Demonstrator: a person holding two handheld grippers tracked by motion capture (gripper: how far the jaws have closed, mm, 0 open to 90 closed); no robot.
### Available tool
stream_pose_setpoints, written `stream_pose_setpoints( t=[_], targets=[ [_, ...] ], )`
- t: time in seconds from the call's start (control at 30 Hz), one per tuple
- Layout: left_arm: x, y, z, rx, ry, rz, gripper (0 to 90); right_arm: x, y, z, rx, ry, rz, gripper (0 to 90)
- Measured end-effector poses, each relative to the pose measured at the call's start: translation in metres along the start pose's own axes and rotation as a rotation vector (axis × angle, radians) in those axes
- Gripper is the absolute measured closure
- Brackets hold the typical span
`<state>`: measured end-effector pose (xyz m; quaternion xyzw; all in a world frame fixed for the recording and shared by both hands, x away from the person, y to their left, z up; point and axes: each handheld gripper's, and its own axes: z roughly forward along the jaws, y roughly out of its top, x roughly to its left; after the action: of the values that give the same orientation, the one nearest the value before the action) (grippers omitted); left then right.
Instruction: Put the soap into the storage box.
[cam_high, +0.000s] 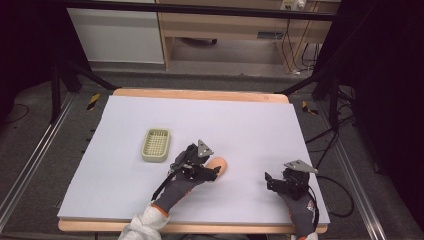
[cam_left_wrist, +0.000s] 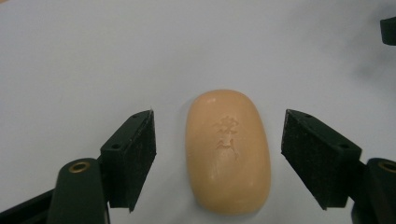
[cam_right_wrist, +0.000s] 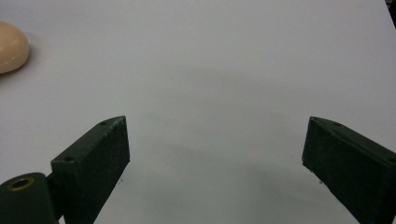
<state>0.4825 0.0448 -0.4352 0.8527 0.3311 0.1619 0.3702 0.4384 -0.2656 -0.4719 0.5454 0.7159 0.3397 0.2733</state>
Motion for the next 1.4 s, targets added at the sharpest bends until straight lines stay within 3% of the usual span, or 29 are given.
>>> stream_pose_setpoints(
  t=[0.93, 1.4],
  targets=[
    [-0.002, -0.005, 0.037, 0.083, -0.021, -0.013, 26.0, 0.001, 0.000, 0.001, 0.007, 0.002, -0.003, 7.8],
    [-0.003, -0.008, 0.046, 0.111, -0.037, -0.025, 29.8, 0.001, 0.000, 0.002, 0.010, -0.005, -0.005, 7.6]
  ],
)
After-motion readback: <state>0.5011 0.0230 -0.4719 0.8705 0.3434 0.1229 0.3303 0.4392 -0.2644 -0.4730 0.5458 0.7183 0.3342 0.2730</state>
